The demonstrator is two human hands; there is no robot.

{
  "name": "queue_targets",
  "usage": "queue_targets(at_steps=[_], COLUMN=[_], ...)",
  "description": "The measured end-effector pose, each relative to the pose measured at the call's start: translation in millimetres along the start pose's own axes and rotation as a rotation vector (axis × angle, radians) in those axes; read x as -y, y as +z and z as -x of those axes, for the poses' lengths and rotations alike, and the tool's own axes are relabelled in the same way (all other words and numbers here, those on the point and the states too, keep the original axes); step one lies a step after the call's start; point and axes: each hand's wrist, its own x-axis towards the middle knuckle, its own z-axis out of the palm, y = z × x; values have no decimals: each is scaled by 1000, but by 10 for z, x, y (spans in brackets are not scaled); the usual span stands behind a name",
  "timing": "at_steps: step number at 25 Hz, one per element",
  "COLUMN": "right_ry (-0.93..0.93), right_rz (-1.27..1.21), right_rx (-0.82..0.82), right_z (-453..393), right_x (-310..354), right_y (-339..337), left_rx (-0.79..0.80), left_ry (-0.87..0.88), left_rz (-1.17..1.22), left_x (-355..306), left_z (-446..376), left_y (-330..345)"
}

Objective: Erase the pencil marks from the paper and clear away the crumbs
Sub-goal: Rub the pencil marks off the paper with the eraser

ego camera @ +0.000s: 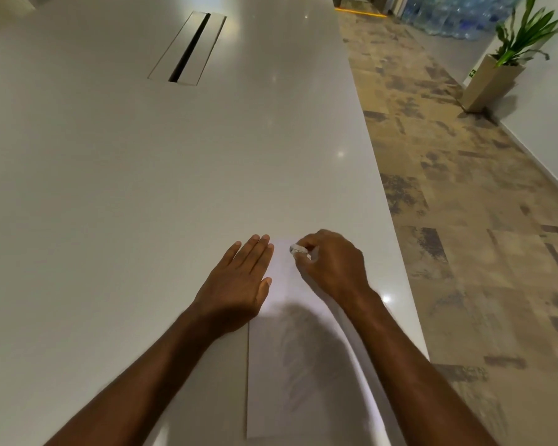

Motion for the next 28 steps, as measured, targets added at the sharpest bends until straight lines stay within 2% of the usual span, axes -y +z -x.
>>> queue_targets(at_steps=[1, 5, 6, 9, 11, 14, 16, 19, 21, 23, 25, 26, 28], right_ry=[-20, -279, -269, -81, -83, -274, -298, -111, -82, -175, -285, -285, -145], right_rz=[1, 11, 21, 16, 44, 47, 39, 41, 54, 39, 34, 47, 60], right_rx=[12, 244, 224, 65, 24, 208, 259, 73, -10, 92, 278, 285, 184], right_z=[62, 724, 620, 63, 88, 717, 643, 86, 127, 570, 910, 820, 412], right_x=[15, 14, -19, -24, -22, 80, 53, 56, 57, 146, 166, 142, 123], right_y=[9, -43, -55, -76, -40, -85, -99, -61, 24, 28, -92, -128, -148], left_rx=[6, 52, 57, 42, 45, 45, 47, 56, 55, 62, 78, 82, 76], left_ry=[-10, -14, -6, 5, 2, 3, 9, 5, -2, -2, 2, 2, 5], left_rz=[2, 4, -5, -49, -59, -65, -69, -65, -51, -43, -38, -33, -33], left_x=[-7, -6, -2, -2, -6, -3, 1, -4, -2, 4, -4, 0, -1], left_z=[-10, -18, -13, 1, 1, 0, -5, 2, -4, -9, -19, -23, -29], left_y=[-4, -23, -28, -45, -52, -45, -45, -44, -53, -57, -54, -56, -49])
